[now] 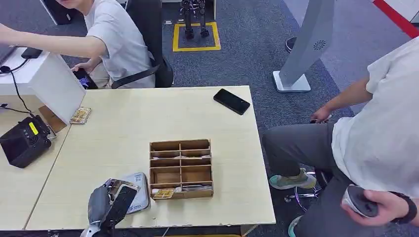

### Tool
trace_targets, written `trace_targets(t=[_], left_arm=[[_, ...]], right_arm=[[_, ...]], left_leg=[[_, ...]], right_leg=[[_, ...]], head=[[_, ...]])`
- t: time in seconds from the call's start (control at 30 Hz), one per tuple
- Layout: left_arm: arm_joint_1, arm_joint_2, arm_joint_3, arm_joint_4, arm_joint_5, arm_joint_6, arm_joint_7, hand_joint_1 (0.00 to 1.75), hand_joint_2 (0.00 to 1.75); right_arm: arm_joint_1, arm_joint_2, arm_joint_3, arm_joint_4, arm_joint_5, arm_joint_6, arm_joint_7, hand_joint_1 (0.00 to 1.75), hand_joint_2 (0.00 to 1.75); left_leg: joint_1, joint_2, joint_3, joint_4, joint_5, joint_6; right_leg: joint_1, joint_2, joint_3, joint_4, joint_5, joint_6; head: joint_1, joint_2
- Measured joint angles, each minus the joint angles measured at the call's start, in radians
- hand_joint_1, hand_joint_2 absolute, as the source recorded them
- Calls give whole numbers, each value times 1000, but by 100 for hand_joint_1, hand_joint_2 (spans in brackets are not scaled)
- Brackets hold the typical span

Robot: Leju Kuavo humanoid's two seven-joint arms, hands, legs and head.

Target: Pass the card to the sensor for recognition and then transmit it.

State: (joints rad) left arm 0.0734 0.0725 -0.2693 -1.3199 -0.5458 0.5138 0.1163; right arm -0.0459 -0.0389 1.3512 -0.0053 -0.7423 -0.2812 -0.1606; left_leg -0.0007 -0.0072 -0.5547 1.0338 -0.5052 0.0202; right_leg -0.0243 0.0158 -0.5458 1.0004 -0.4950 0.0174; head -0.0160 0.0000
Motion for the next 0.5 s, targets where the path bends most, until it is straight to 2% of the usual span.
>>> trace_targets(t=[0.03, 0.1, 0.17, 0.4, 0.47, 0.5], left_arm=[[0, -1, 1, 0, 50, -17, -16, 175, 175], [2, -6, 12, -4, 260, -83, -82, 175, 175], [8, -9, 28, -13, 399, -115, -122, 175, 175], [17, -10, 47, -30, 460, -123, -145, 175, 175], [25, -10, 57, -52, 581, -128, -221, 175, 175], [29, -11, 71, -90, 676, -129, -271, 175, 175]], right_arm=[[0, 0, 0, 0, 2, -1, 0, 0, 175], [0, 0, 0, 0, 7, -6, -3, 0, 175], [0, 0, 0, -1, 10, -10, 0, 0, 175], [0, -2, 0, -6, 11, -18, 3, 0, 175], [1, -3, 1, -11, 11, -25, 8, 0, 175], [2, -5, 0, -17, 13, -31, 13, 0, 175]], left_leg=[[0, 0, 0, 0, 0, 0], [0, 0, 0, 0, 0, 0], [0, 0, 0, 0, 0, 0], [0, 0, 0, 0, 0, 0], [0, 0, 0, 0, 0, 0], [1, 0, 0, 0, 0, 0]], right_leg=[[0, 0, 0, 0, 0, 0], [0, 0, 1, 0, 0, 0], [0, 0, 0, 0, 0, 0], [0, 0, 0, 0, 0, 0], [0, 0, 0, 0, 0, 0], [1, 0, -1, 0, 0, 0]], head=[[0, 0], [0, 0], [0, 0], [0, 0], [0, 0], [0, 0]])
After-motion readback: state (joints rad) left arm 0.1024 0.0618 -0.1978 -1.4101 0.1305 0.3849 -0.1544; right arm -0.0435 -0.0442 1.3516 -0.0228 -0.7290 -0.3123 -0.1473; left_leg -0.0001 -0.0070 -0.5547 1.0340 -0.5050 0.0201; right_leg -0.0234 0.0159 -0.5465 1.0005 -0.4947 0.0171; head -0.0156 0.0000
